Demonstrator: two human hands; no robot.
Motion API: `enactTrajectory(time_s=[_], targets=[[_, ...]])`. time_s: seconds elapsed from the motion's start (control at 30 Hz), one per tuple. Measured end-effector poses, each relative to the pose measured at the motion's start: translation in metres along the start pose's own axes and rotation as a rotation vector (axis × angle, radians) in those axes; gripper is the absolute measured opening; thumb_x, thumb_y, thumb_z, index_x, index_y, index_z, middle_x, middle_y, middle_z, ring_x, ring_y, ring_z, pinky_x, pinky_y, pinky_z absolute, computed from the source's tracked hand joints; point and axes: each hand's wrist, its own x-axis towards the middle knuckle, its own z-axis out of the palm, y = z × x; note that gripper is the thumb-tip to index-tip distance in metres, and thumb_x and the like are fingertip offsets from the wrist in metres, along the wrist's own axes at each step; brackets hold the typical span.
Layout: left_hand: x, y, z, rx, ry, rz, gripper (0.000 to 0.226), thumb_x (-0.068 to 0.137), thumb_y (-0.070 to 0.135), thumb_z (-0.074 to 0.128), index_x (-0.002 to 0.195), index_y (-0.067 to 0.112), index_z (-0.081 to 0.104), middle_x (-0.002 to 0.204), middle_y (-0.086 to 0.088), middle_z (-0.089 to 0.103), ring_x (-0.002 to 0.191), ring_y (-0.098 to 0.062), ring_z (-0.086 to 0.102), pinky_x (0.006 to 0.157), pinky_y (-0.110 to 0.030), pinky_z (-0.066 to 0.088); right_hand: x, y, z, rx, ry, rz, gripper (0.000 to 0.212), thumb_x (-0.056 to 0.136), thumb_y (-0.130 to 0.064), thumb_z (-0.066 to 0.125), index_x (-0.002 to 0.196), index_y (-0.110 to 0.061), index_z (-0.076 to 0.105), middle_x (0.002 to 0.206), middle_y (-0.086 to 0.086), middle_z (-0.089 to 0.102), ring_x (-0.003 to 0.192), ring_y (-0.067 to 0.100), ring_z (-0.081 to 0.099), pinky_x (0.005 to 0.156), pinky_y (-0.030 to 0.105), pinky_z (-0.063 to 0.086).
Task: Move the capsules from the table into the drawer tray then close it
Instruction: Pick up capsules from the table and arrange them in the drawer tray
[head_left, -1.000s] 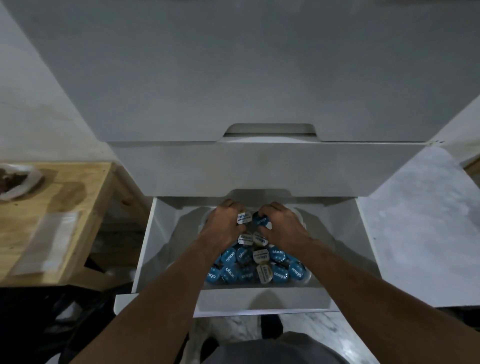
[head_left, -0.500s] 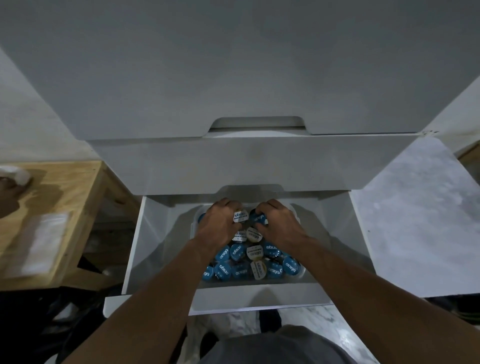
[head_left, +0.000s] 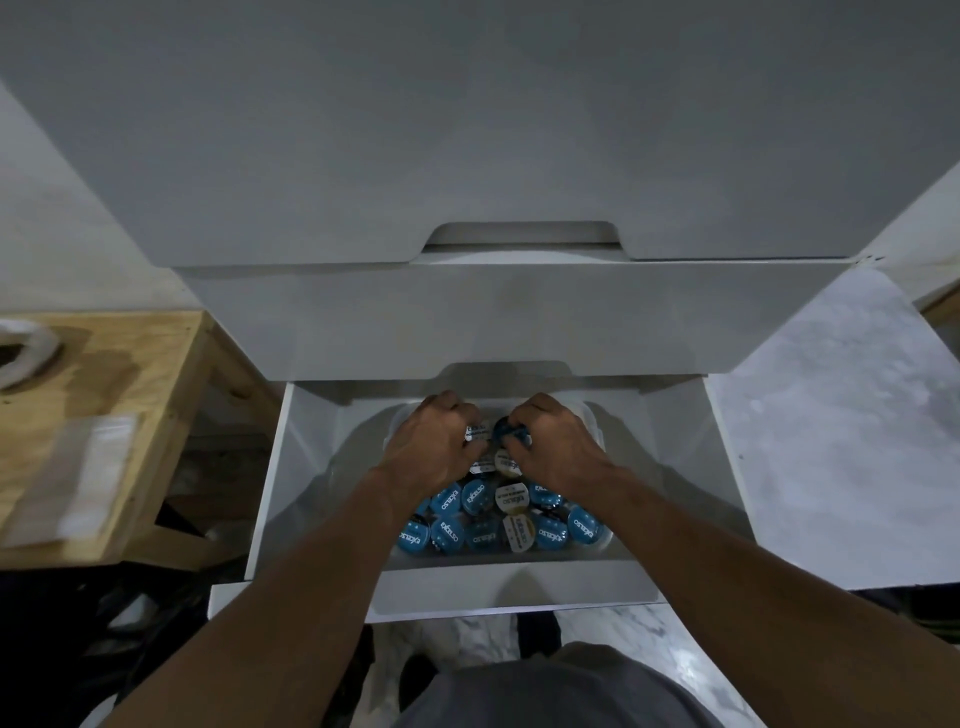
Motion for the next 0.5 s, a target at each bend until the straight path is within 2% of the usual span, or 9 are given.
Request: enactTrajectory(time_s=[0.07, 0.13, 0.23, 0.33, 0.5], targets=[[-0.001, -0.002, -0.003, 0.015, -0.026, 0.032, 0.038, 0.084, 0.037, 0.06, 0.115, 0.015, 0.063, 0.113, -0.005, 0.059, 0.106, -0.022, 0.054, 0.091, -0.031, 0.044, -0.002, 0.0, -0.004, -0.018, -0.007, 0.001, 0.027, 0.083, -0.024, 0.064, 0.108, -0.014, 0.069, 0.111, 0.005, 0.062, 0.096, 0.021, 0.062, 0.081, 0.015, 0.037], [-0.002, -0.005, -0.005, 0.039, -0.069, 0.059, 0.042, 0.081, 0.039, 0.061, 0.116, 0.016, 0.062, 0.113, -0.005, 0.057, 0.106, -0.022, 0.053, 0.091, -0.032, 0.045, -0.002, 0.003, -0.006, -0.023, -0.053, -0.019, 0.036, 0.08, -0.026, 0.066, 0.113, -0.013, 0.065, 0.116, 0.005, 0.059, 0.103, 0.021, 0.06, 0.087, 0.016, 0.038], [-0.002, -0.01, -0.009, 0.068, -0.114, 0.078, 0.045, 0.081, 0.04, 0.063, 0.12, 0.019, 0.059, 0.117, -0.003, 0.054, 0.11, -0.021, 0.051, 0.094, -0.032, 0.045, -0.003, 0.007, -0.006, -0.042, -0.102, -0.025, 0.045, 0.077, -0.03, 0.068, 0.119, -0.014, 0.061, 0.122, 0.002, 0.054, 0.109, 0.02, 0.055, 0.094, 0.024, 0.043], [0.0, -0.012, -0.01, 0.087, -0.153, 0.085, 0.048, 0.083, 0.04, 0.066, 0.125, 0.018, 0.056, 0.122, -0.003, 0.051, 0.115, -0.021, 0.048, 0.099, -0.032, 0.041, -0.003, 0.006, -0.006, -0.066, -0.084, -0.024, 0.046, 0.077, -0.035, 0.067, 0.119, -0.019, 0.06, 0.124, -0.002, 0.054, 0.111, 0.019, 0.055, 0.095, 0.032, 0.049], [-0.001, -0.013, -0.01, 0.097, -0.152, 0.109, 0.05, 0.085, 0.043, 0.063, 0.126, 0.017, 0.054, 0.122, -0.002, 0.052, 0.115, -0.02, 0.047, 0.1, -0.032, 0.04, -0.004, 0.007, -0.008, -0.084, -0.107, -0.082, 0.049, 0.08, -0.033, 0.065, 0.124, -0.013, 0.058, 0.124, 0.003, 0.055, 0.113, 0.021, 0.054, 0.096, 0.026, 0.042]])
